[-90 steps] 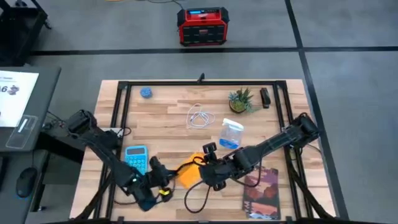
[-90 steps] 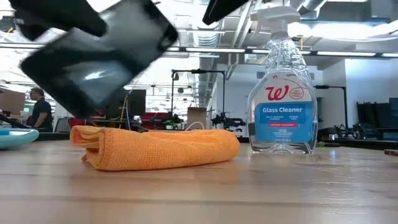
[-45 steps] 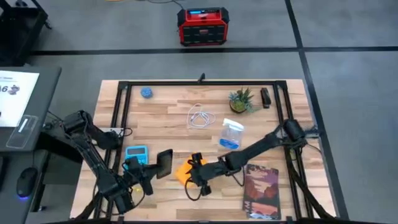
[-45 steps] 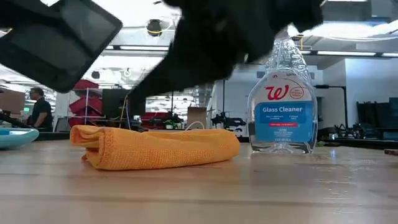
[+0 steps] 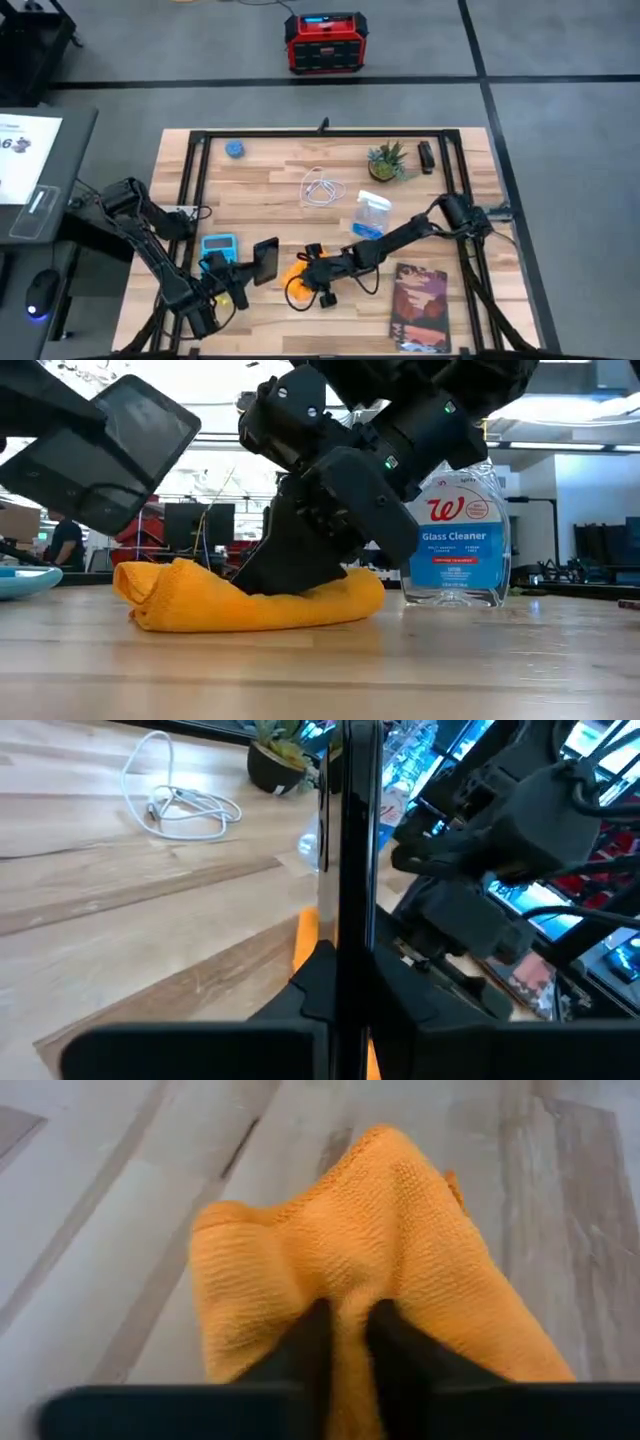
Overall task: Apply microfiber cloth
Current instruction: Wipe the black cellphone using microfiber cloth
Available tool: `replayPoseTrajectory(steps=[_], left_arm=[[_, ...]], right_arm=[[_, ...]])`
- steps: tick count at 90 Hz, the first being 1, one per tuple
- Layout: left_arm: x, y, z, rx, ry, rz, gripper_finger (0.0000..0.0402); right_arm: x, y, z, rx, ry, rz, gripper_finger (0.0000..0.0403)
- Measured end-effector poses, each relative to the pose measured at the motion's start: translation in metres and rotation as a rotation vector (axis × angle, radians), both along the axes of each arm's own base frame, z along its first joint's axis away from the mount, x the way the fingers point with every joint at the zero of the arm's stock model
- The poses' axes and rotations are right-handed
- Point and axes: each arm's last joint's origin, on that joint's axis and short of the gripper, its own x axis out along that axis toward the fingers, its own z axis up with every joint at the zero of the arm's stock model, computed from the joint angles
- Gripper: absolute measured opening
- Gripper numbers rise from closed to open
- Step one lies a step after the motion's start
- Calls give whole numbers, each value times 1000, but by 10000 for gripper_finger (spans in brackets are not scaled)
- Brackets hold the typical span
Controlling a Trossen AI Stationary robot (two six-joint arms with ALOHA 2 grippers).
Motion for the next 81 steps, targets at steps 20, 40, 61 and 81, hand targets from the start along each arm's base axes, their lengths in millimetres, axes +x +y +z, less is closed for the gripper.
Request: replayPoseTrajectory(steps=[20, 40, 61, 81], left_arm=[[5, -3, 1, -7, -7, -4, 14], [12, -7, 3, 14, -17, -14, 15], [21, -12, 6, 35, -43, -14, 15], [31, -17, 11, 42, -53, -18, 15]], right_arm=[[-12, 21, 46, -143, -164, -79, 3], [-33, 56, 111, -282, -431, -134, 1], [-44, 85, 135, -414, -635, -76, 0], [-28, 75, 113, -485, -638, -94, 0]])
